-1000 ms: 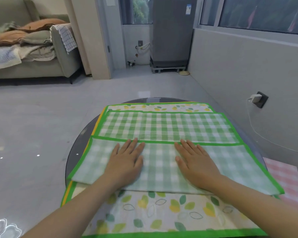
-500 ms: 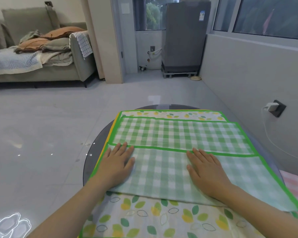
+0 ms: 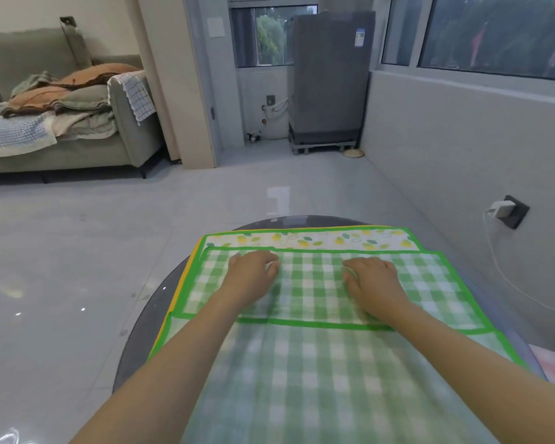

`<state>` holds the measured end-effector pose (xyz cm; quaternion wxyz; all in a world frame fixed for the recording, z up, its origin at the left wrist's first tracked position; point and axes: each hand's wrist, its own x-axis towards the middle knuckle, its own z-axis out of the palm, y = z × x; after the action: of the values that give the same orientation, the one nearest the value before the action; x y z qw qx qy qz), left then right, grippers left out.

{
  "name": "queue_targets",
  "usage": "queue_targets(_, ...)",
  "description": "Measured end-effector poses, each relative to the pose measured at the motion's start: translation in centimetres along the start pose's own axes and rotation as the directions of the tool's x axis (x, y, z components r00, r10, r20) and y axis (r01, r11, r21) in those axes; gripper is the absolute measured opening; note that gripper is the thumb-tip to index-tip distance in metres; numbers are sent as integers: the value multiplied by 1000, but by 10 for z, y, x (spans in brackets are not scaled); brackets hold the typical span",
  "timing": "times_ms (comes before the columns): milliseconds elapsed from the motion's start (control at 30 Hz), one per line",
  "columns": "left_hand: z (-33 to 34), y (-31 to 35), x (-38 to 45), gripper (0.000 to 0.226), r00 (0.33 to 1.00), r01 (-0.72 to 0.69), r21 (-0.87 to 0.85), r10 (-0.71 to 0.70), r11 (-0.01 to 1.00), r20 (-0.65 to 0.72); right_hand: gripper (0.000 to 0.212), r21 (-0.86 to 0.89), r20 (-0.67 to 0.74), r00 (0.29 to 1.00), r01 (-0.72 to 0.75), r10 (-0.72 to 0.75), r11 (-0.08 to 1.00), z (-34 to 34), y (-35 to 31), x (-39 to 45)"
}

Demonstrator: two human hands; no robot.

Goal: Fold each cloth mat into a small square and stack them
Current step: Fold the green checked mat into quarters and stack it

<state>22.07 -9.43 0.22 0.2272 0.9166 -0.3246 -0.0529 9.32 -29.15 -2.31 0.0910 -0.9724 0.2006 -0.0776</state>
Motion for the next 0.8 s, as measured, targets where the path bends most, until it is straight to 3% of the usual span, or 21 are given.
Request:
queue_targets(200, 21, -8, 58, 32, 998, 37, -141, -43, 989, -39, 36, 63, -62, 991, -113, 117, 992, 13, 23, 50)
queue_targets(367, 30, -24, 79, 25, 994, 45, -38, -49, 998, -101, 23, 99, -64, 983, -168, 175, 981, 15, 27, 72)
queue_targets(500, 22, -22, 73, 17, 993, 37, -99, -48, 994, -108, 15, 123, -31, 984, -168, 173, 978, 9, 22, 76)
queue_targets(667, -11, -7, 47, 20, 988, -4, -183, -25, 983, -155, 7, 302, -155, 976, -101, 154, 948, -14, 15, 61)
queue_targets(800, -44, 5, 17, 25, 993, -47, -175, 27, 983, -112, 6, 331, -230, 967, -27, 108, 943, -53, 7, 35)
